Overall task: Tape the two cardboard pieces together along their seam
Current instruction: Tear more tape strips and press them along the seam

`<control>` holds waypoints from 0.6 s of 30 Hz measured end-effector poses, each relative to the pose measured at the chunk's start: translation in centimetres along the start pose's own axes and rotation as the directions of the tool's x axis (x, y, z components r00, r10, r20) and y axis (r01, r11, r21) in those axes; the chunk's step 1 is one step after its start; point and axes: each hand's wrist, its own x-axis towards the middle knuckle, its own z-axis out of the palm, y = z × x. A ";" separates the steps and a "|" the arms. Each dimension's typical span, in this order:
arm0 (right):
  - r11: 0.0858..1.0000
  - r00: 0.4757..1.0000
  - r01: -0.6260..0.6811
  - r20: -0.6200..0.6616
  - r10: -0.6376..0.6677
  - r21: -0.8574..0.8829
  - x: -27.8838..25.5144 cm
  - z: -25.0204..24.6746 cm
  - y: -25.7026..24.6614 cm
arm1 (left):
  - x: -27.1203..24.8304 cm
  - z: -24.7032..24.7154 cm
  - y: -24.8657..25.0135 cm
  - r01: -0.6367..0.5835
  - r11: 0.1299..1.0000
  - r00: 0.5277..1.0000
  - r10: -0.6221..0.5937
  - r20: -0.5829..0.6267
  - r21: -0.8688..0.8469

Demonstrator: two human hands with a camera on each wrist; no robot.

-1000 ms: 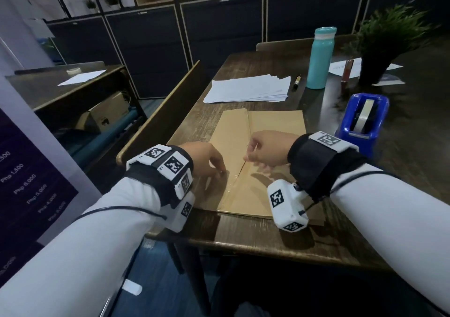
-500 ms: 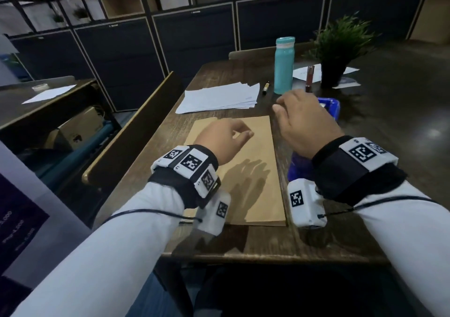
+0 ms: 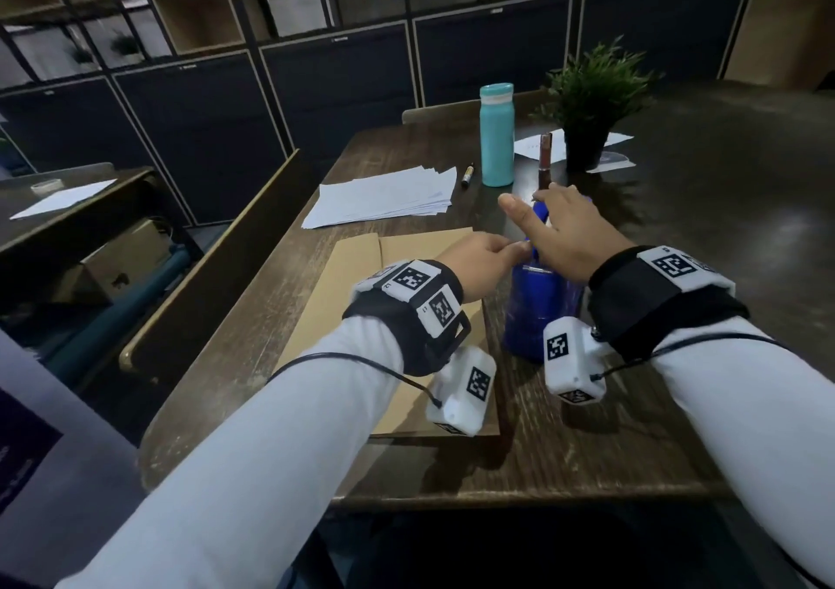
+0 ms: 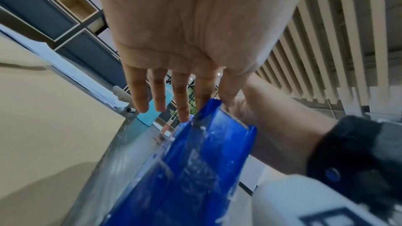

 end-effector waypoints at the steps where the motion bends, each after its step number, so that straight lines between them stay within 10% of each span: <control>1: 1.000 1.000 -0.013 0.002 0.013 -0.001 0.2 -0.1 0.0 | 0.1 0.2 0.1 0.001 1.000 1.000 -0.001 0.009 -0.017; 18: 0.993 0.993 -0.119 0.014 0.119 -0.009 0.9 -0.2 0.8 | 1.1 0.9 0.2 0.166 0.877 0.986 -0.153 0.066 -0.451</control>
